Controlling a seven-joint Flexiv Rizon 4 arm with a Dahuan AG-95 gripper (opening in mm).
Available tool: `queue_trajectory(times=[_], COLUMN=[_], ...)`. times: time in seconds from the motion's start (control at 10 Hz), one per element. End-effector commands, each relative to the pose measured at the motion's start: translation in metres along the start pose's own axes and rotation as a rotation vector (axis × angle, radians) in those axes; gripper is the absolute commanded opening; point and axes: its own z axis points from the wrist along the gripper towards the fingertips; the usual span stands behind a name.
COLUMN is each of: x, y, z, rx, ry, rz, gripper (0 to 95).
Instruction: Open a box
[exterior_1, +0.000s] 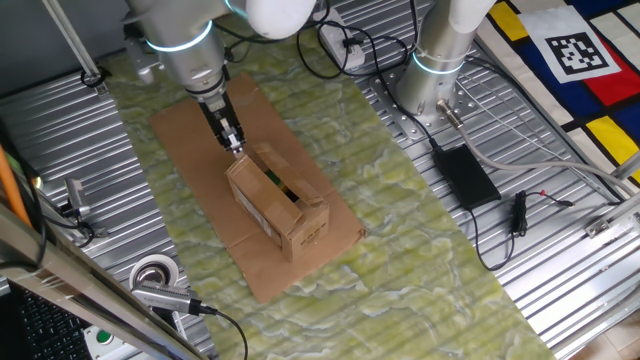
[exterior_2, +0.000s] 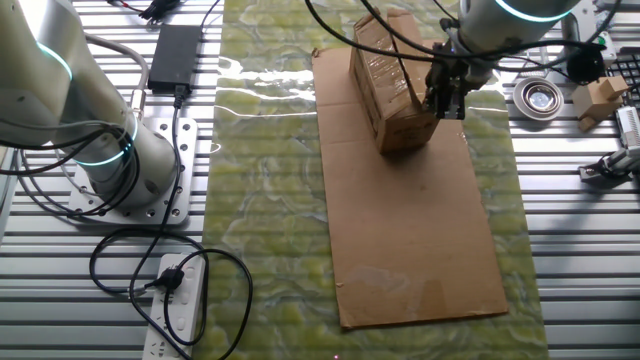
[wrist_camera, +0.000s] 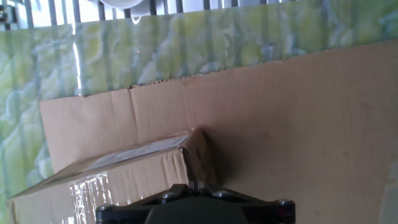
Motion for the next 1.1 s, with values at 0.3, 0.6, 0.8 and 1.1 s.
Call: queue_trajectory(times=[0.3, 0.6, 0.8, 1.1], x=[-0.0001, -0.0001, -0.0001, 0.0020], y=[0.0001, 0.0001, 0.0001, 0.0072], z=[0.0003, 0.0003, 0.0003, 0.0030], rx=[-0.006, -0.005, -0.002, -0.006], ry=[0.004, 0.008, 0.012, 0.007], rz=[-0.130, -0.108, -0.109, -0.043], gripper=[0.0, 0.0, 0.0, 0.0])
